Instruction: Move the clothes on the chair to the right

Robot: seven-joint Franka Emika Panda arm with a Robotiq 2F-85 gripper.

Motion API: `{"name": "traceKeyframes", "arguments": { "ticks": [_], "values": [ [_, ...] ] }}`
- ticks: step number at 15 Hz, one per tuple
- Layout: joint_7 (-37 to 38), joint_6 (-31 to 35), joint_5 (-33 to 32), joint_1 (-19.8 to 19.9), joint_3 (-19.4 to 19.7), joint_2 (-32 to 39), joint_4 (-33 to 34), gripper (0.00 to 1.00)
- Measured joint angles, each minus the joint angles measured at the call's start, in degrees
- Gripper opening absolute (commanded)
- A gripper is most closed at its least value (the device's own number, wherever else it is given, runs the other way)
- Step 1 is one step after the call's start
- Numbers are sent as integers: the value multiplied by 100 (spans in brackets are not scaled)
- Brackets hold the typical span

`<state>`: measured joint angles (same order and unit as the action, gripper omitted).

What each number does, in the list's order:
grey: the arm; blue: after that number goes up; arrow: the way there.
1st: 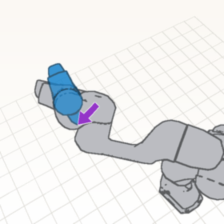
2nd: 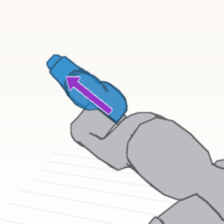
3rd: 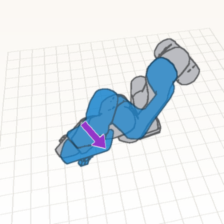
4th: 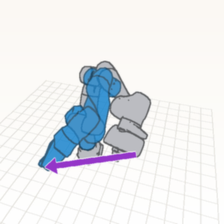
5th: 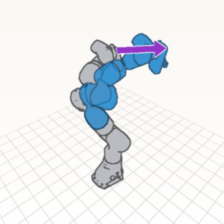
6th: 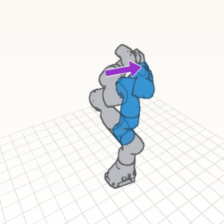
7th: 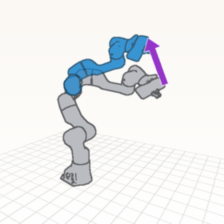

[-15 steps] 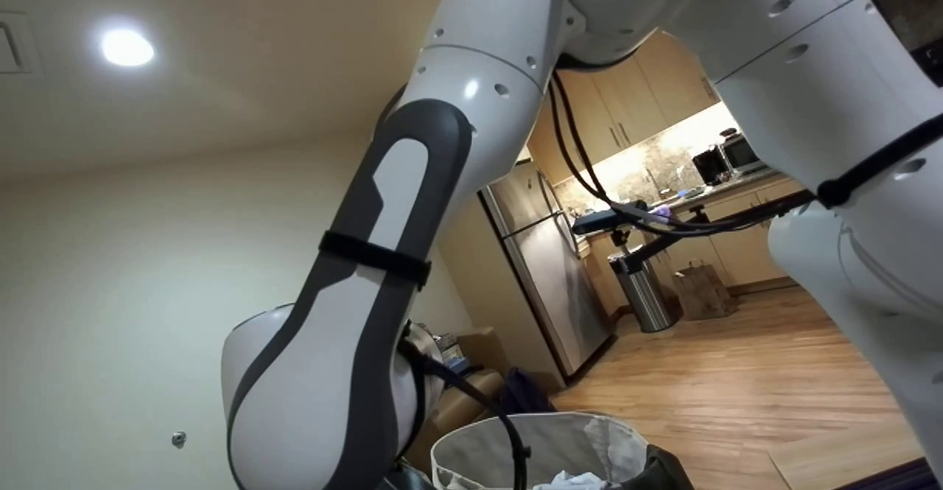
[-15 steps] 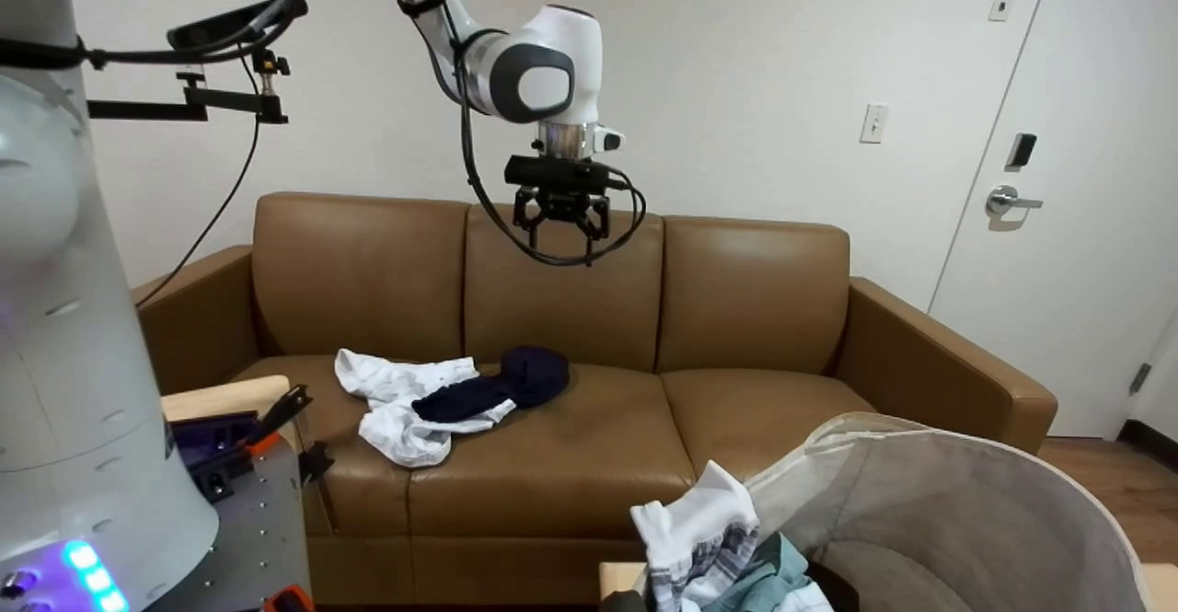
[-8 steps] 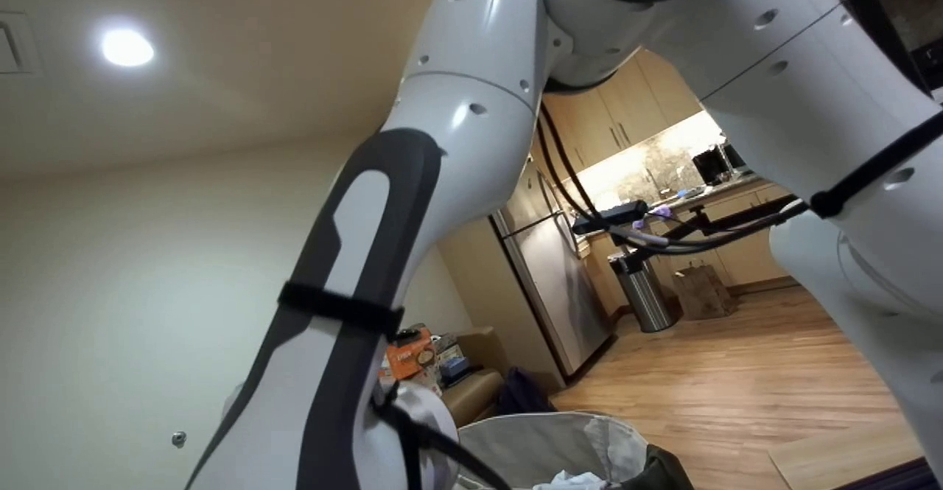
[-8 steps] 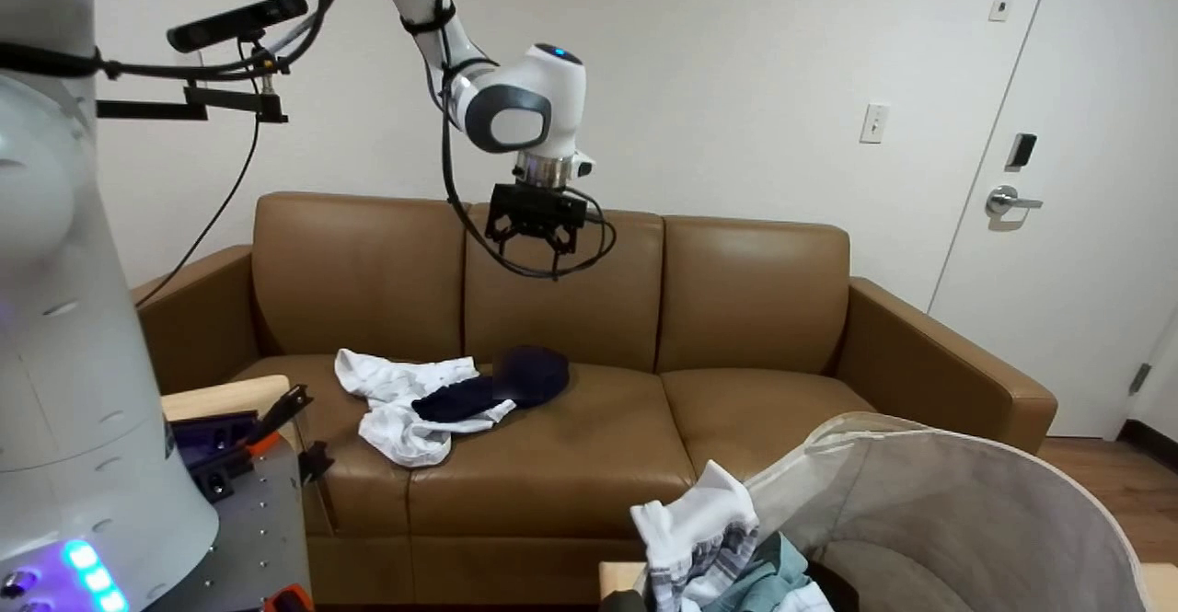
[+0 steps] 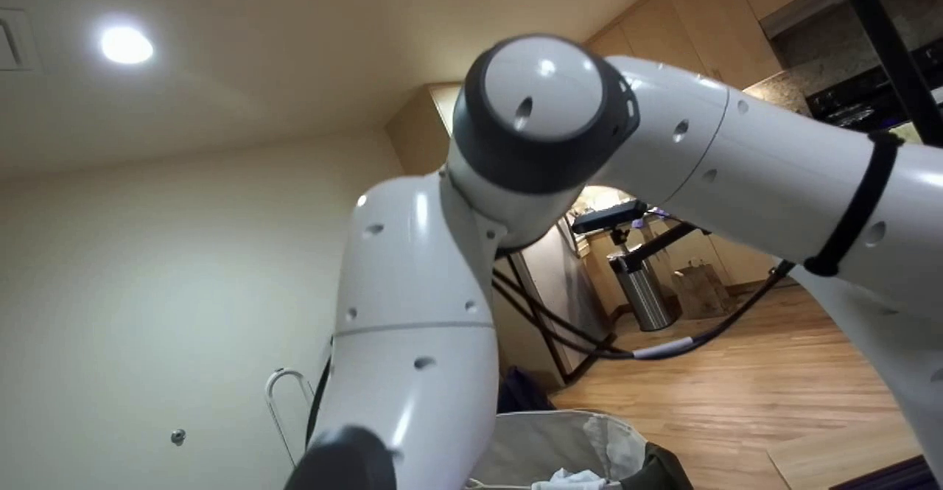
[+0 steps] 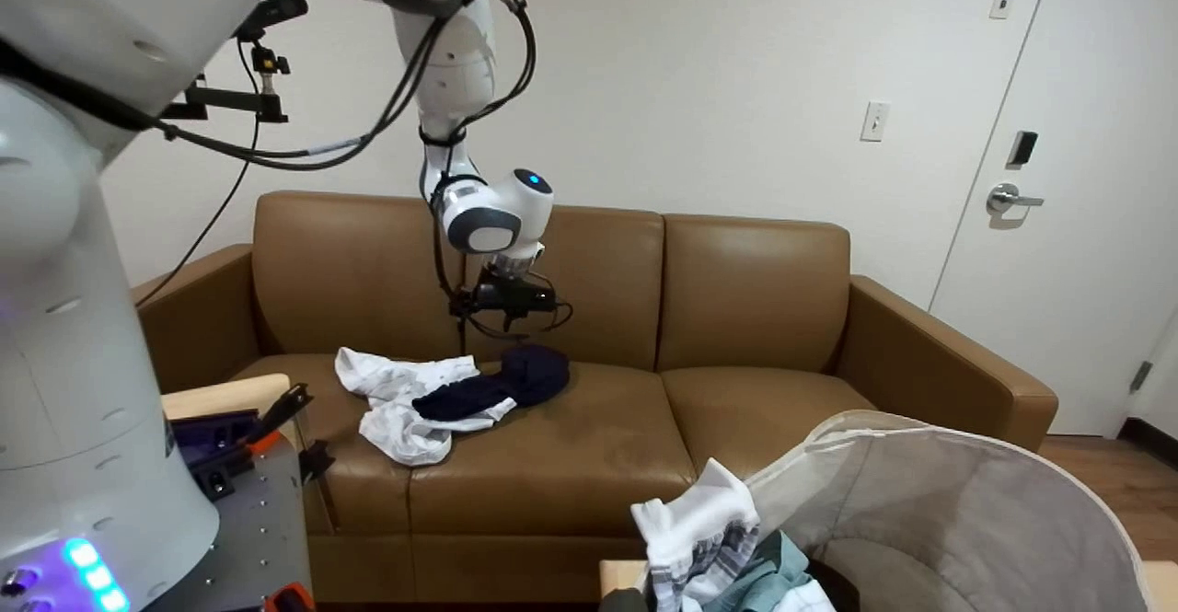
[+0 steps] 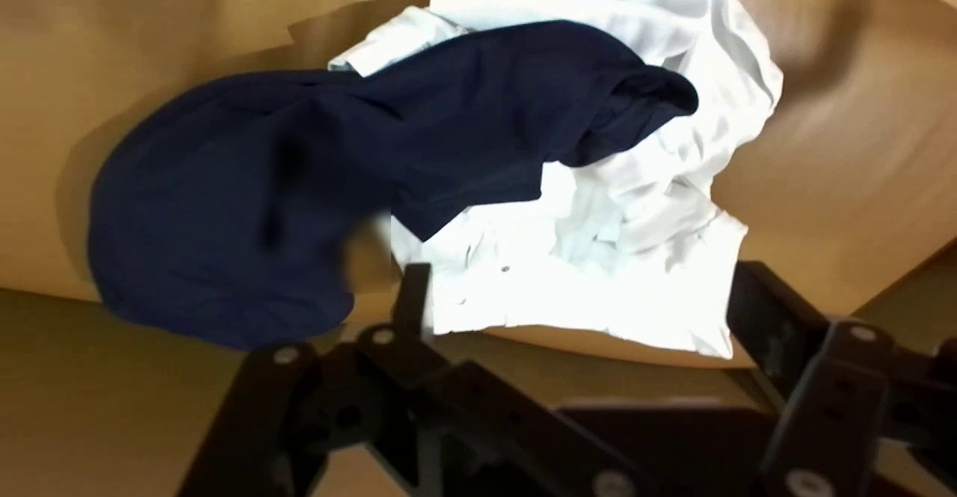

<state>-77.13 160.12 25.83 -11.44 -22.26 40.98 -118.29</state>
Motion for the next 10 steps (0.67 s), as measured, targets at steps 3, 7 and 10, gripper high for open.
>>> {"name": "traceKeyframes", "arguments": {
  "ticks": [3, 7, 10],
  "values": [
    [3, -182, -1035, -75, 12, 1131, 845, 100],
    [3, -261, -1189, -76, 13, 1533, 1256, 100],
    [269, -264, -1558, -75, -7, 1592, 1342, 100]
  ]
}}
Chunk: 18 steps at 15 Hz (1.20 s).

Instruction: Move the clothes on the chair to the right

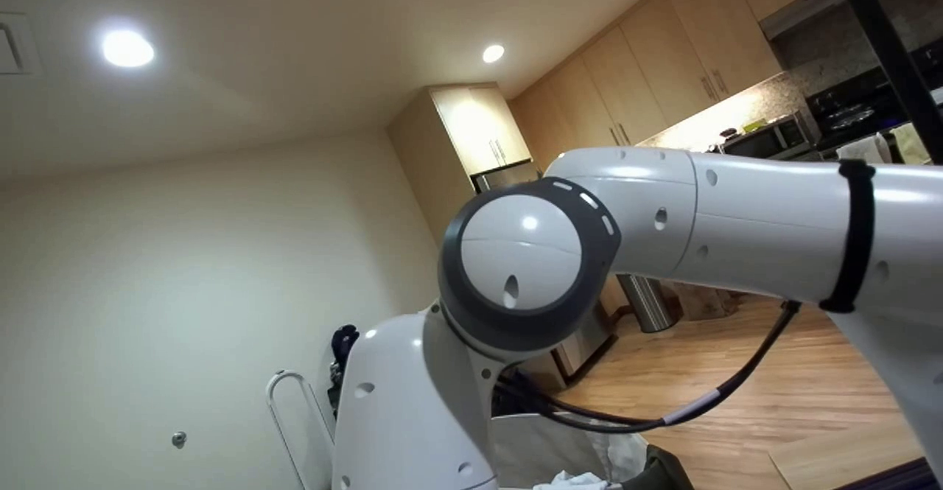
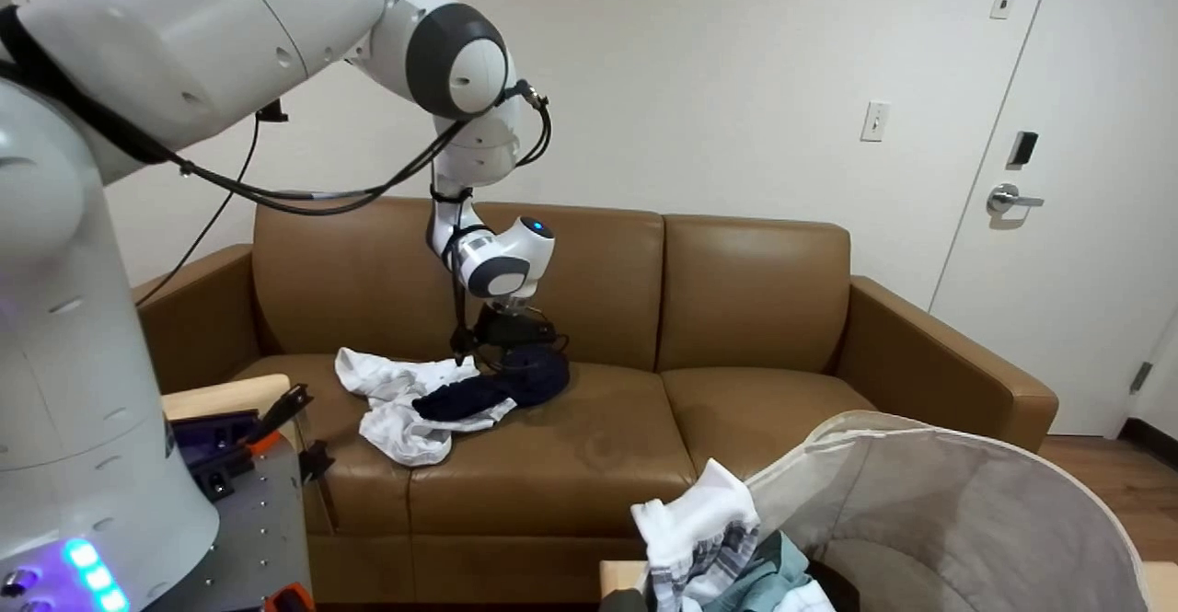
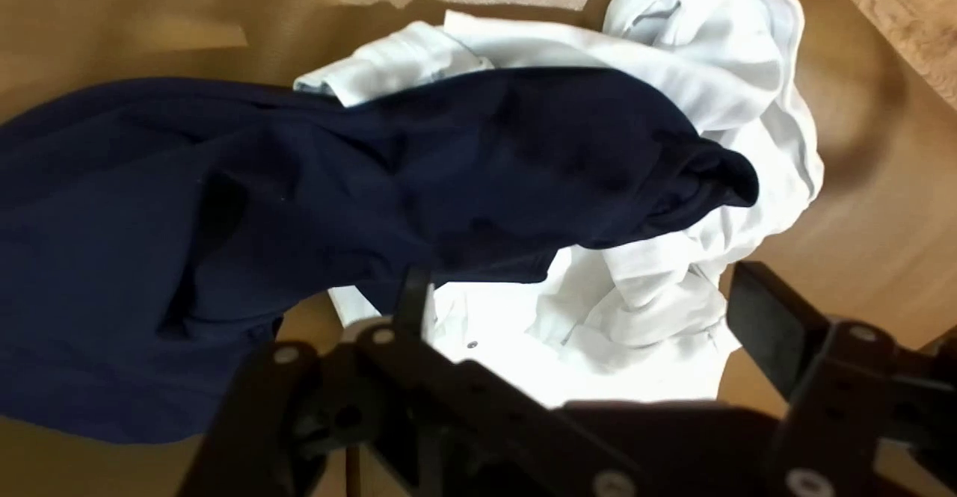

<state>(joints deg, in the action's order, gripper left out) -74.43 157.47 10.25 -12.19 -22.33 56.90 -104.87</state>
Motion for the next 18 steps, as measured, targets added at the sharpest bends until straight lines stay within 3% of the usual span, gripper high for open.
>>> {"name": "traceKeyframes", "arguments": {
  "ticks": [4, 10, 11, 13, 18],
  "values": [
    [75, -546, -590, -96, -100, 801, 1078, 100],
    [49, -2628, -690, -343, -232, 2294, 2983, 100],
    [25, -2886, -690, -397, -239, 2500, 3286, 75],
    [-235, -3205, -439, -556, -149, 2804, 3793, 67],
    [-1101, -3297, 770, -1122, 524, 2773, 4182, 33]
  ]
}}
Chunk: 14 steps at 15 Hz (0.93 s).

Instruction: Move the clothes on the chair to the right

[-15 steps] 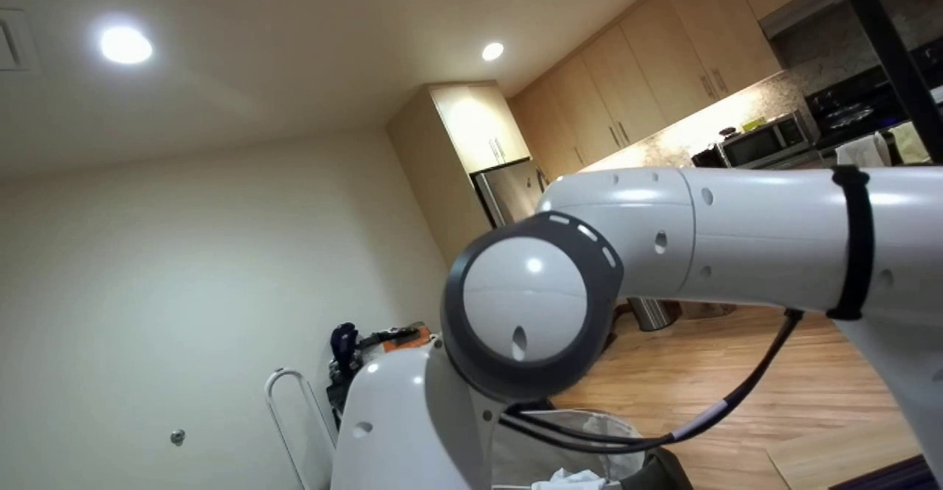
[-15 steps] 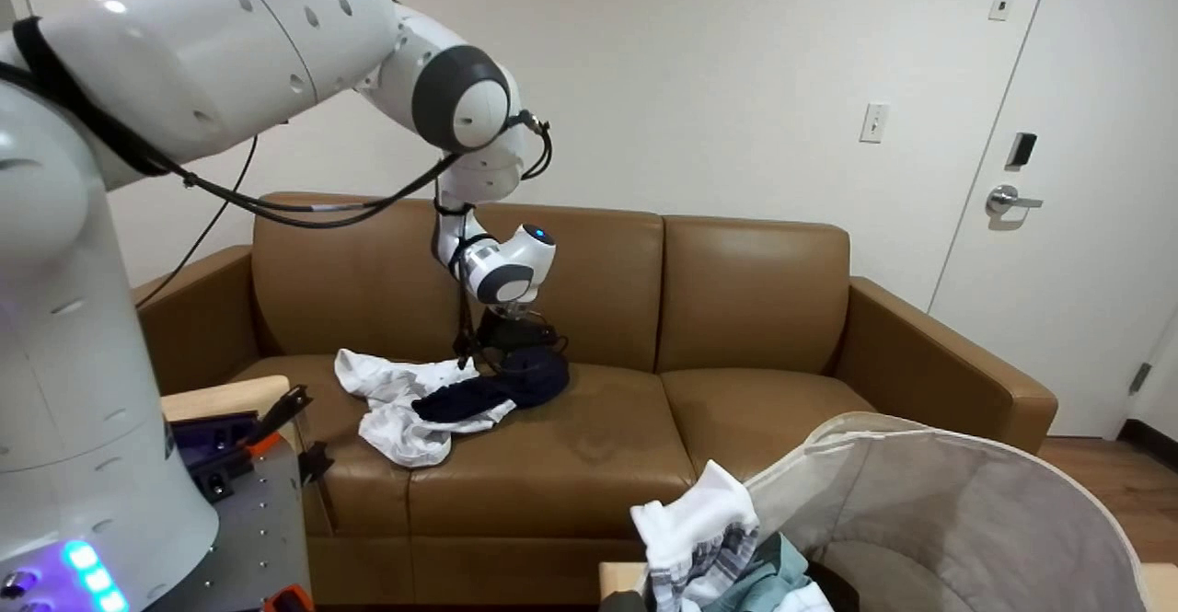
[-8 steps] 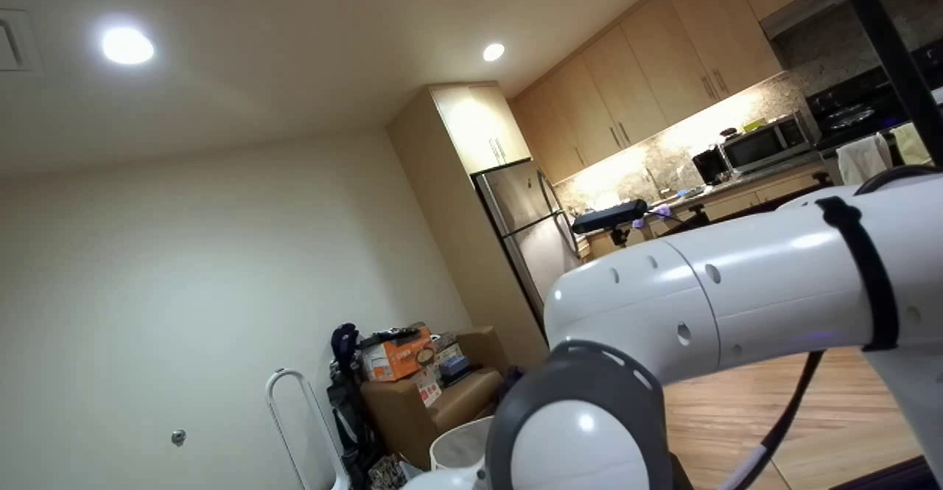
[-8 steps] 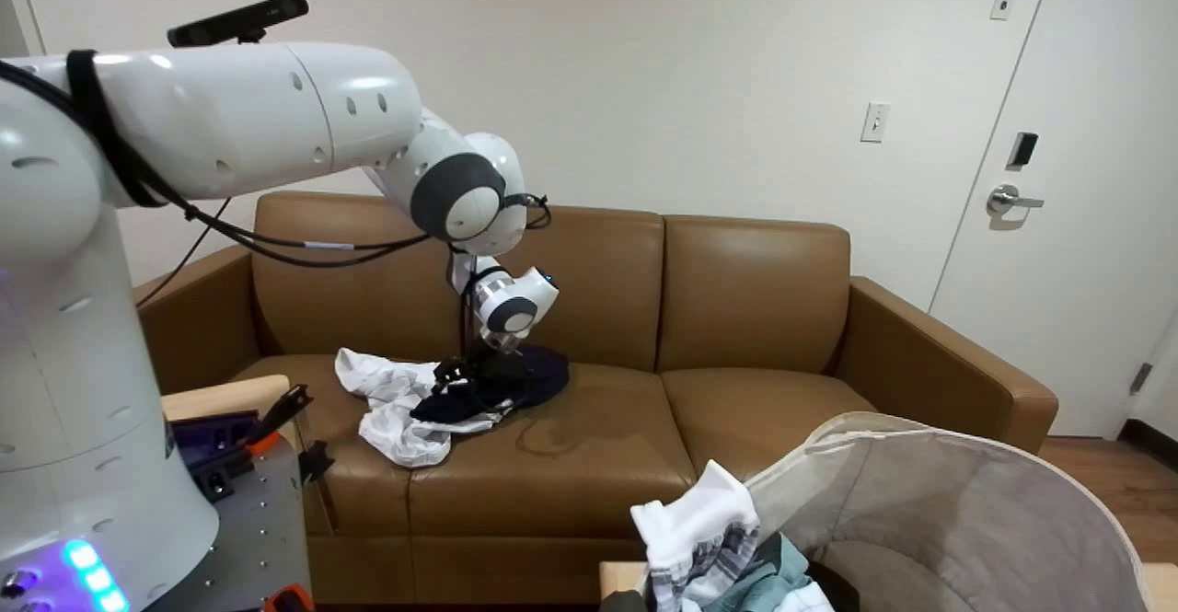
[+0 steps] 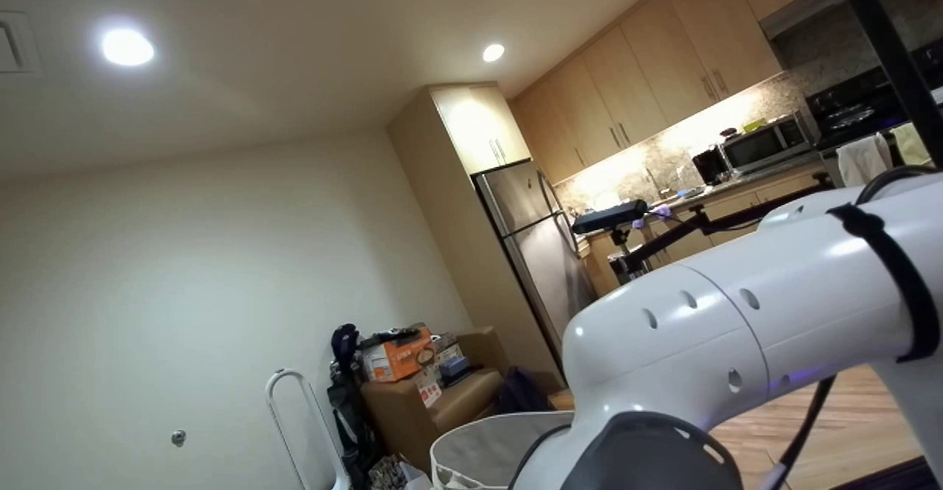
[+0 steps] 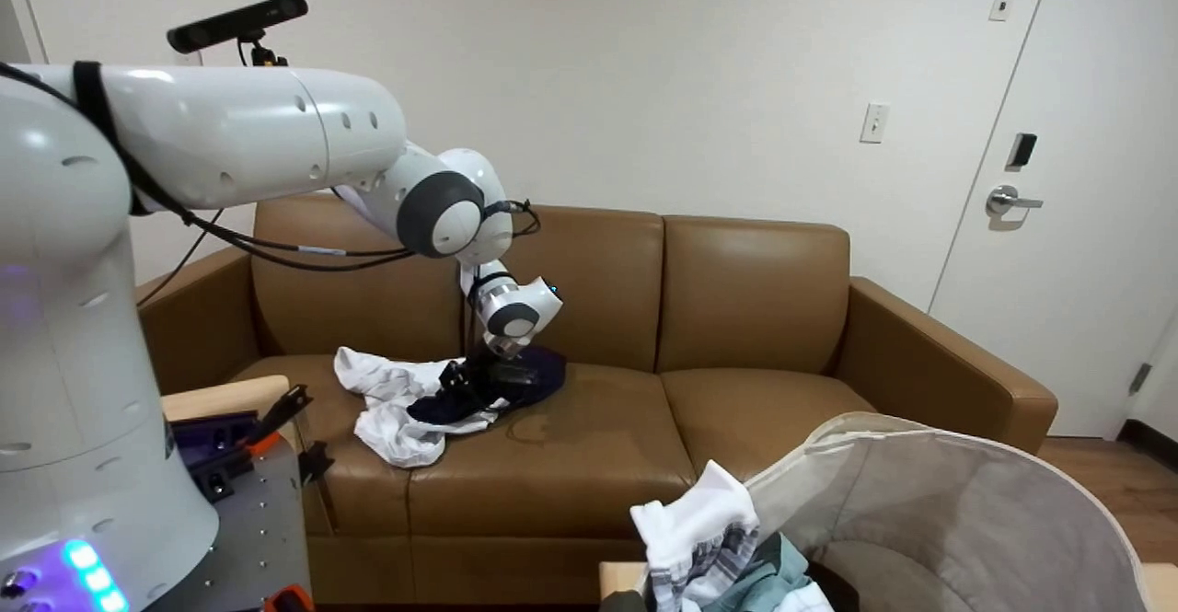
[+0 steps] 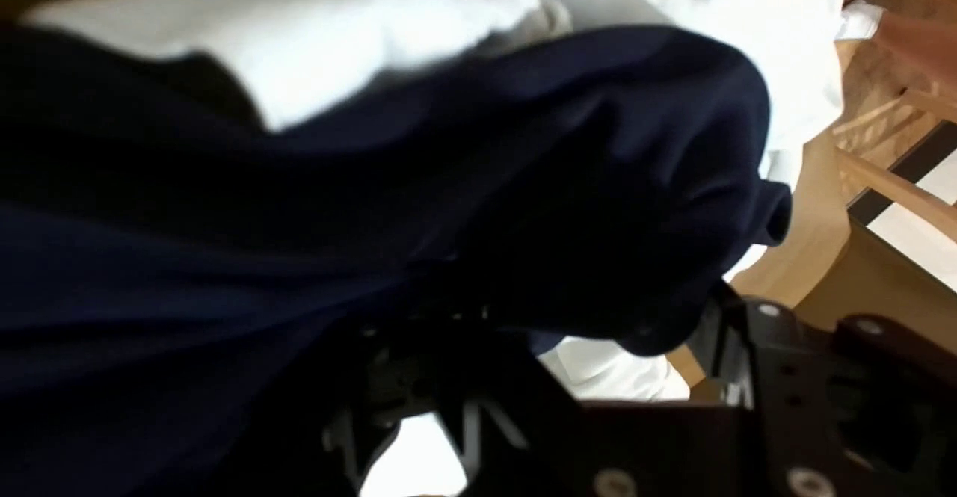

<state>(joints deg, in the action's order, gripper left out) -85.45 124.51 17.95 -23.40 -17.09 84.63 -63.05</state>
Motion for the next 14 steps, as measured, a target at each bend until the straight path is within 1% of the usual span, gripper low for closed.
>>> {"name": "traceKeyframes", "arguments": {
  "ticks": [3, 7, 11, 12, 13, 14],
  "values": [
    [-320, 1, 387, -119, 155, -4, 129, 12],
    [-540, 74, 537, -134, 223, -13, 425, 3],
    [-627, 607, 536, -57, 232, -29, 829, 9],
    [-633, 772, 528, -43, 250, -35, 910, 9],
    [-633, 908, 514, -39, 300, -43, 981, 8],
    [-633, 1004, 511, -31, 354, -51, 1038, 35]
  ]
}}
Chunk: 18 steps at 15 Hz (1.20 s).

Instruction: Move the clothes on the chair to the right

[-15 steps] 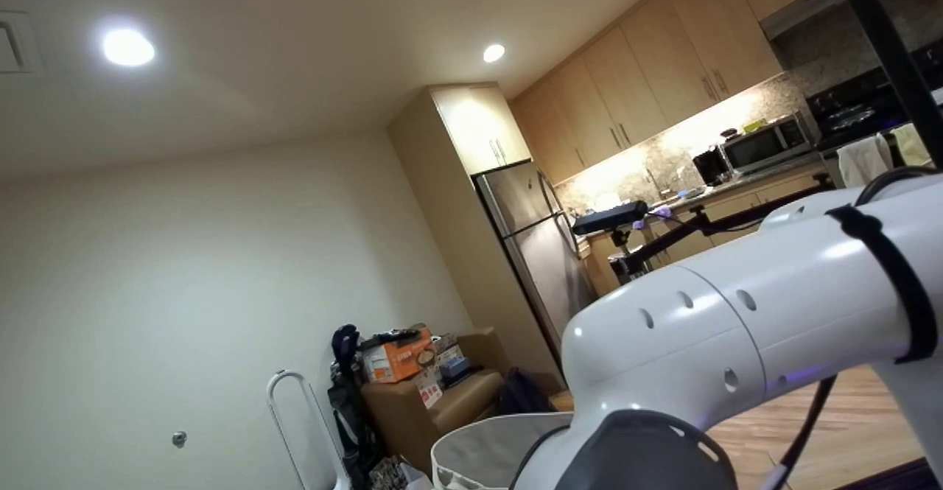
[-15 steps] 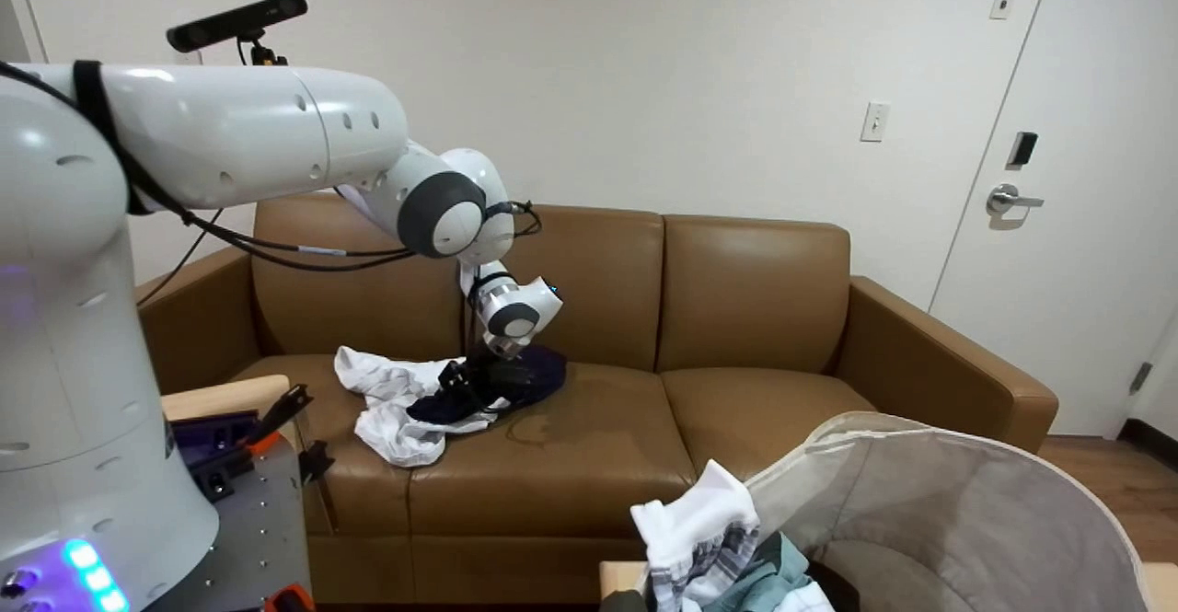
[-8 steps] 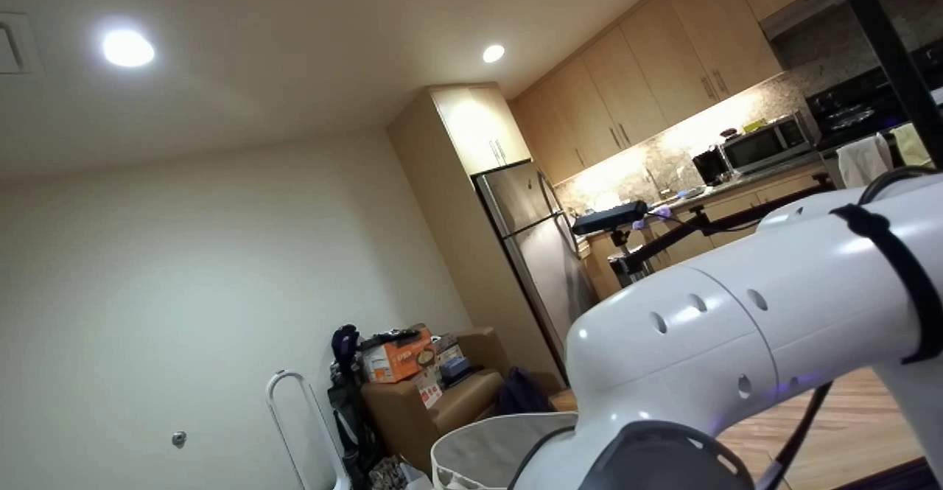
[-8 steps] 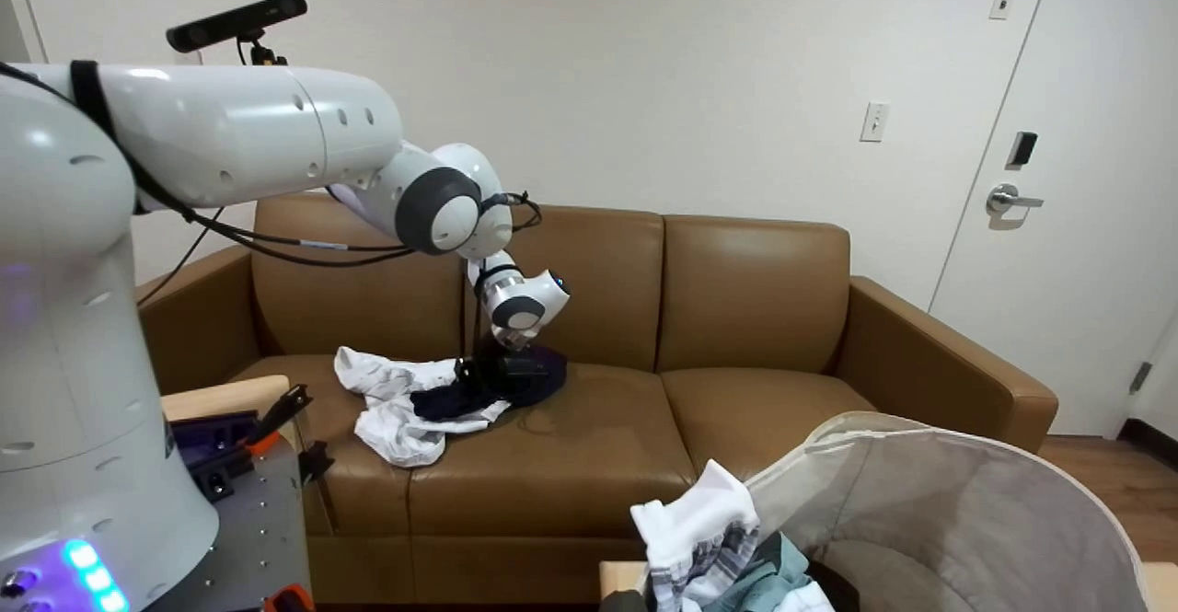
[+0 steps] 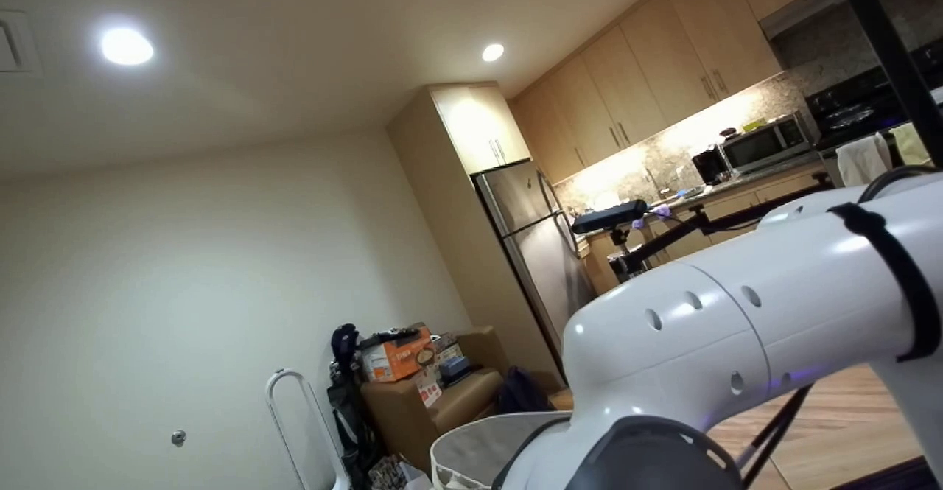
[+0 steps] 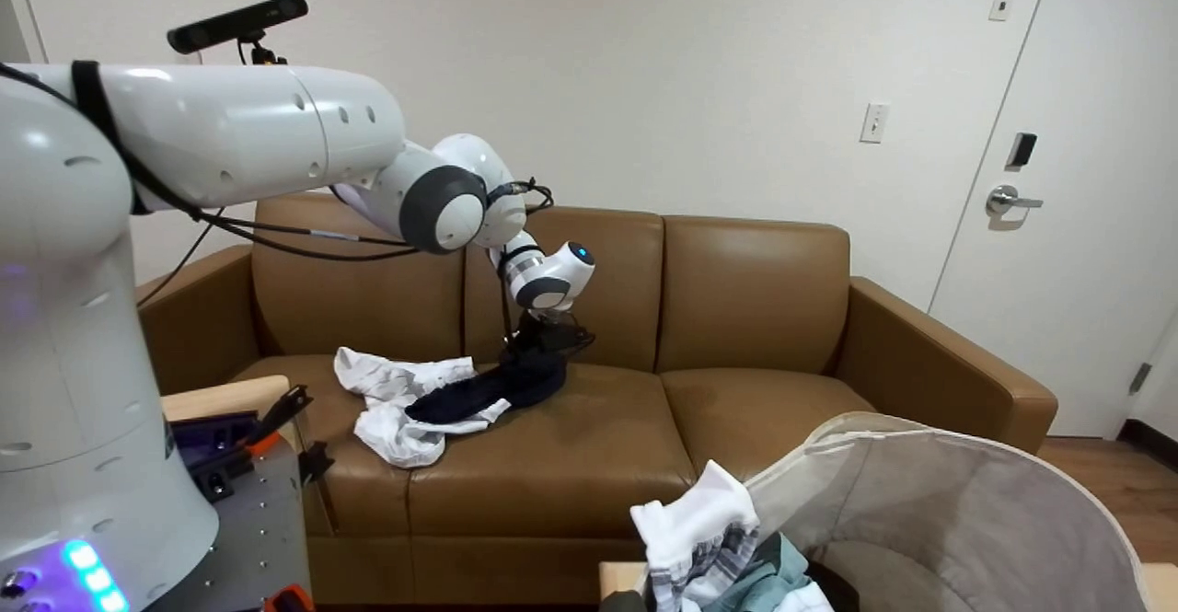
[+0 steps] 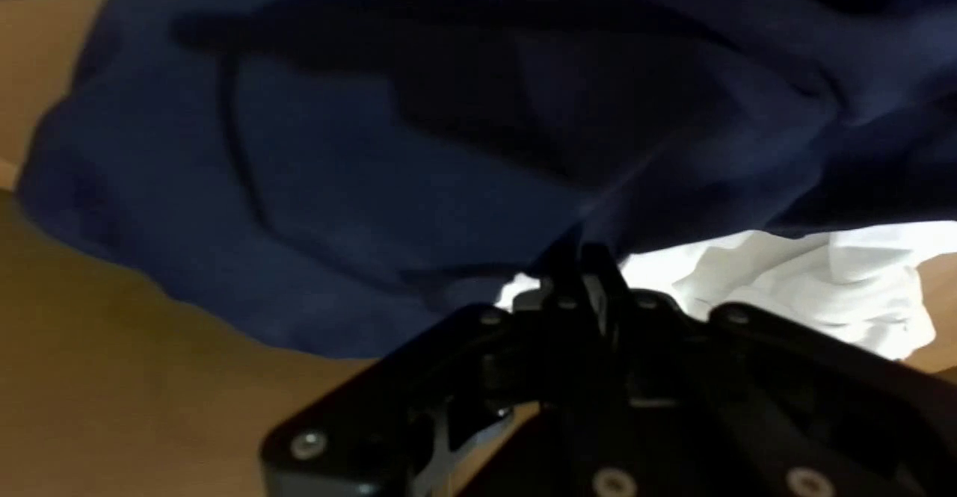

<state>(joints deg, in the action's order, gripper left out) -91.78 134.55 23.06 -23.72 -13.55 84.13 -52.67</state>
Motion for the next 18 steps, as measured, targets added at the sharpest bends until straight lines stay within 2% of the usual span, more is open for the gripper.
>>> {"name": "traceKeyframes", "arguments": {
  "ticks": [1, 2, 6, 11, 15, 18],
  "values": [
    [0, 57, 0, 16, 32, -6, 32, 35],
    [0, 62, 0, 32, 41, -8, 44, 40],
    [131, -497, 0, -63, 130, 5, -13, 66],
    [1225, -1596, -933, -148, 59, 43, -104, 98],
    [1772, -2345, -1402, -198, 60, 52, -196, 100],
    [1756, -2312, -1396, -367, 323, 65, -395, 100]
  ]
}}
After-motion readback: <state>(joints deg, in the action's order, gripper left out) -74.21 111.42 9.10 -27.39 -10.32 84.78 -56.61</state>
